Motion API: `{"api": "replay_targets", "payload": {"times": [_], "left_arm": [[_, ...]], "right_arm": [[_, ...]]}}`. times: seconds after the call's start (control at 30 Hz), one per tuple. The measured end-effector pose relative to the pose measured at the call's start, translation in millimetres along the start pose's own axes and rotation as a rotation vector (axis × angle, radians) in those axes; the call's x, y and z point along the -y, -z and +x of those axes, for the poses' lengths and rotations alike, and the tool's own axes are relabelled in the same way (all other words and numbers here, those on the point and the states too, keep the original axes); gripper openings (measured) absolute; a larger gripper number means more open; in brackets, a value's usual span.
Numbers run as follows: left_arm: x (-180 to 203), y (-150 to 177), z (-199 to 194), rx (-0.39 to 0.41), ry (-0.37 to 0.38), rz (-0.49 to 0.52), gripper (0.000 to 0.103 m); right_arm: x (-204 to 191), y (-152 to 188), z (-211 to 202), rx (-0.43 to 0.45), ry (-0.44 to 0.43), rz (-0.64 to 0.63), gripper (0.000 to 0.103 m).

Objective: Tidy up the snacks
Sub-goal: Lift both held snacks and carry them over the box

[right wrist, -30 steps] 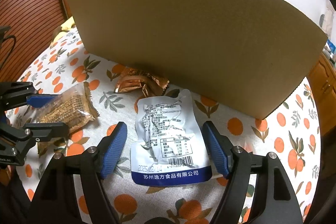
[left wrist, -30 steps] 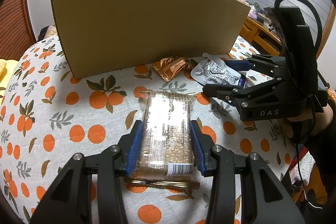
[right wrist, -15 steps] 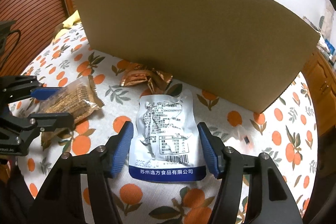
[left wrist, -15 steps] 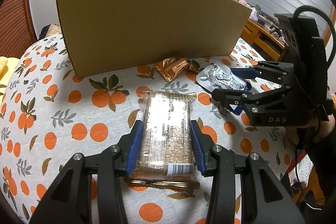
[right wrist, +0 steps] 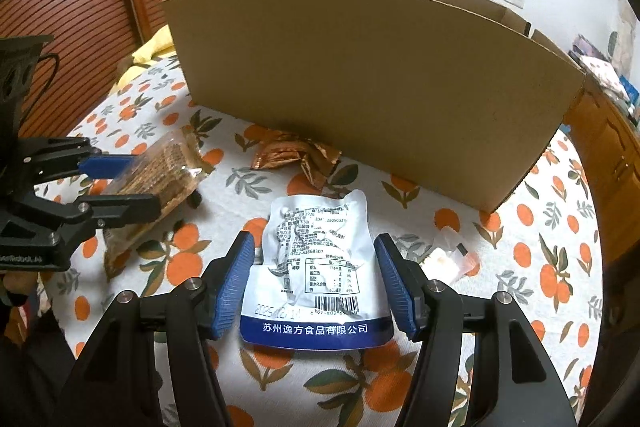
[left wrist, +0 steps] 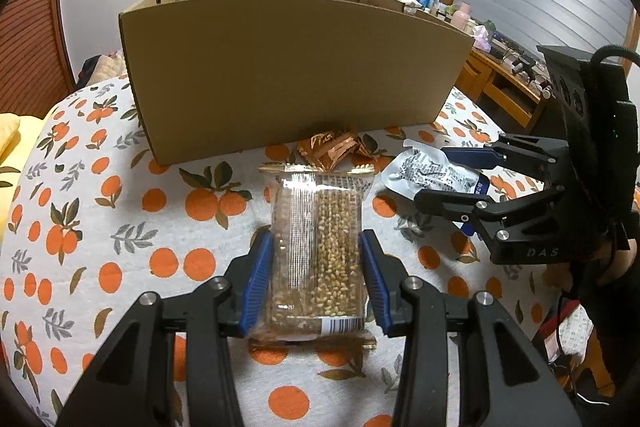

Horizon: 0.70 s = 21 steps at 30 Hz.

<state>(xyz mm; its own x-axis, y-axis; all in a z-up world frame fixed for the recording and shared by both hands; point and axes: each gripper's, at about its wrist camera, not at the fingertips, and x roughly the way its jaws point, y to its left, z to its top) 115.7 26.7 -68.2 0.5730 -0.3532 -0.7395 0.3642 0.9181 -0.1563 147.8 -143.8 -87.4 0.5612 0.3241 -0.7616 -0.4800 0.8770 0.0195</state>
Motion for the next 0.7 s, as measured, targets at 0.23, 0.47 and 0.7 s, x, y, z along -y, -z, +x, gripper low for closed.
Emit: {"api": "replay_targets", "payload": {"times": [0.23, 0.47, 0.7], "left_arm": [[3.9, -10.4, -8.2, 0.032, 0.004, 0.018, 0.040], [7.6, -15.0, -11.6, 0.065, 0.012, 0.018, 0.039], [7.5, -37.2, -29.8, 0.127, 0.020, 0.036, 0.039]], "right_arm": [[2.7, -3.7, -15.9, 0.034, 0.006, 0.000, 0.063], [3.3, -8.3, -33.9, 0.074, 0.013, -0.011, 0.063], [3.1, -18.7, -58.6, 0.131, 0.022, -0.024, 0.063]]}}
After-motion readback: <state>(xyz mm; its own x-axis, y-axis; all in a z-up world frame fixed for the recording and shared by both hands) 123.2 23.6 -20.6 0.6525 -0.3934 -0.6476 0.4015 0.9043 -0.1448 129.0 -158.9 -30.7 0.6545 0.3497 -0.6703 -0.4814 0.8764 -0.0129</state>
